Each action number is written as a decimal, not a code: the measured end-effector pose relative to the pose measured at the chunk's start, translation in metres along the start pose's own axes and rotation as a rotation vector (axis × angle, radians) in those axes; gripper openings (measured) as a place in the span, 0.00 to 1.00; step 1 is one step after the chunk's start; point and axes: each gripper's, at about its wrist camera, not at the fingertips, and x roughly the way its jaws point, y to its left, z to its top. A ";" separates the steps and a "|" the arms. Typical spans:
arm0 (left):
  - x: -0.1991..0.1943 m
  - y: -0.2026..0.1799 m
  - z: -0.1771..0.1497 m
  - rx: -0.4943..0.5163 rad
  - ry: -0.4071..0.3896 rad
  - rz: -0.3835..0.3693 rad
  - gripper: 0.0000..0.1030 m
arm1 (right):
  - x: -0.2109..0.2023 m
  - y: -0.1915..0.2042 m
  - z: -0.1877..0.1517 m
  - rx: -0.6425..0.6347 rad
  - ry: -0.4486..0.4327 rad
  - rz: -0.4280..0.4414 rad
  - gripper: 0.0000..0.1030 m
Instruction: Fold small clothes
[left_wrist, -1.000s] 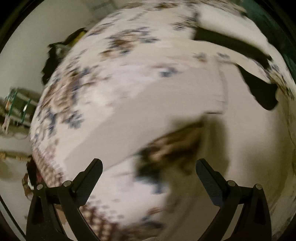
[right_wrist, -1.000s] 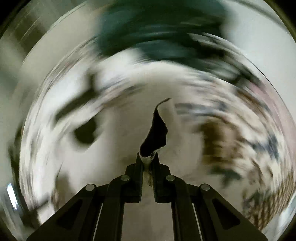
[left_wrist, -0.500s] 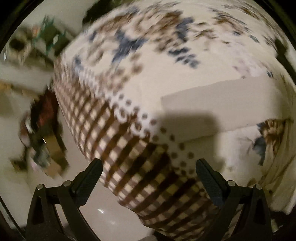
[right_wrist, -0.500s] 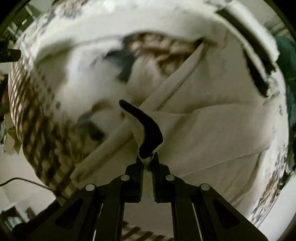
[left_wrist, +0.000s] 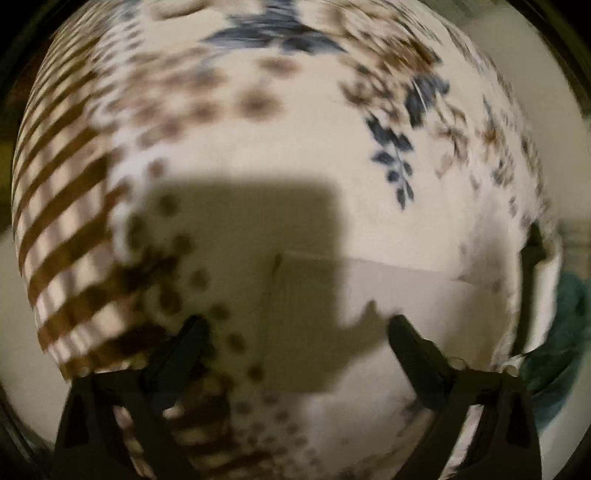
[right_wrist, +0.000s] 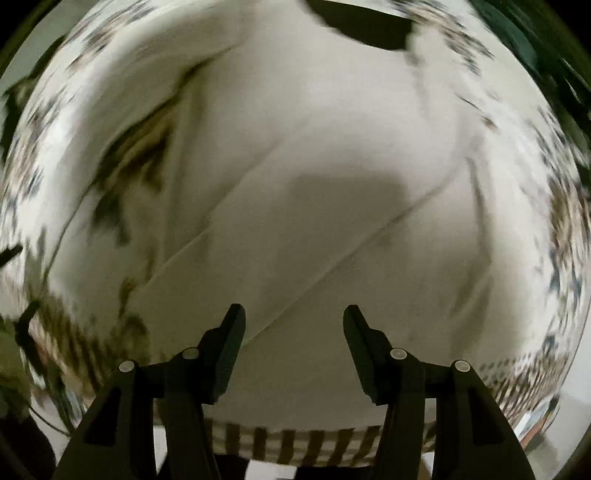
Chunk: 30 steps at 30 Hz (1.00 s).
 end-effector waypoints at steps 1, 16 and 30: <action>0.002 -0.007 -0.004 0.035 -0.013 0.038 0.72 | 0.001 -0.012 -0.001 0.047 -0.002 0.006 0.56; -0.132 -0.182 -0.147 0.700 -0.347 -0.016 0.03 | -0.008 -0.155 -0.064 0.179 -0.023 0.033 0.63; -0.040 -0.255 -0.448 1.315 0.092 -0.105 0.02 | -0.006 -0.388 -0.184 0.376 -0.010 0.069 0.80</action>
